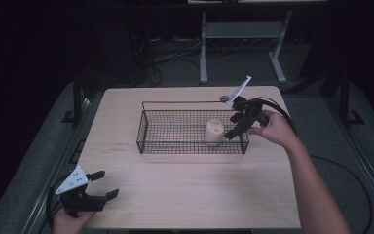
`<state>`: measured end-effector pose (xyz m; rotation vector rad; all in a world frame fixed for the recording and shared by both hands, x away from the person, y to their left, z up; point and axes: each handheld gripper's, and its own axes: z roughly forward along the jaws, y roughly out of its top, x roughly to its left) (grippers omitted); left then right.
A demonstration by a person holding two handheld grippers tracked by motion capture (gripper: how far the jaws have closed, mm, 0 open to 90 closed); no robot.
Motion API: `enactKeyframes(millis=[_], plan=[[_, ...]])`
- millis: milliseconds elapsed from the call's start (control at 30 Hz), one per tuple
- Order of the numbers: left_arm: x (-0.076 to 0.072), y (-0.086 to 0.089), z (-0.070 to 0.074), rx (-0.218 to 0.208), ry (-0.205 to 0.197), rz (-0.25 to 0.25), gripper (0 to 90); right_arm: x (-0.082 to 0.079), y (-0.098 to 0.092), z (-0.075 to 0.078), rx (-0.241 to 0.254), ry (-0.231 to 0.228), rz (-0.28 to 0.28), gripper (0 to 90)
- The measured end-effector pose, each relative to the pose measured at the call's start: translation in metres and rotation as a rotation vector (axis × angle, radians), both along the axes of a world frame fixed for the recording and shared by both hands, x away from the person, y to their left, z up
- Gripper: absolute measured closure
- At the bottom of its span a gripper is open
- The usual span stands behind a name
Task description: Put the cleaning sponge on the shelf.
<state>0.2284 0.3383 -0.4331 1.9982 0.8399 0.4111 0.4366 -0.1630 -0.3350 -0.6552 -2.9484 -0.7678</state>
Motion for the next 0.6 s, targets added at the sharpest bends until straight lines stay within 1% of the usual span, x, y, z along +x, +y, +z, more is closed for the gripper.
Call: enactKeyframes(millis=[233,333,433,600], plan=[[0.000,0.000,0.000,0.001,0.000,0.002,13.9,-0.009,-0.009,-0.006,-0.005,0.002,-0.003,18.7],[-0.001,0.000,0.000,0.001,0.001,0.003,13.8,-0.013,-0.012,-0.007,0.002,0.001,-0.005,18.7],[-0.001,0.000,0.000,0.002,0.002,0.003,13.8,-0.016,-0.014,-0.009,-0.004,0.002,-0.006,18.7],[-0.001,0.000,0.000,0.001,0.005,0.006,13.8,-0.022,-0.017,-0.012,0.009,0.000,-0.004,18.7]])
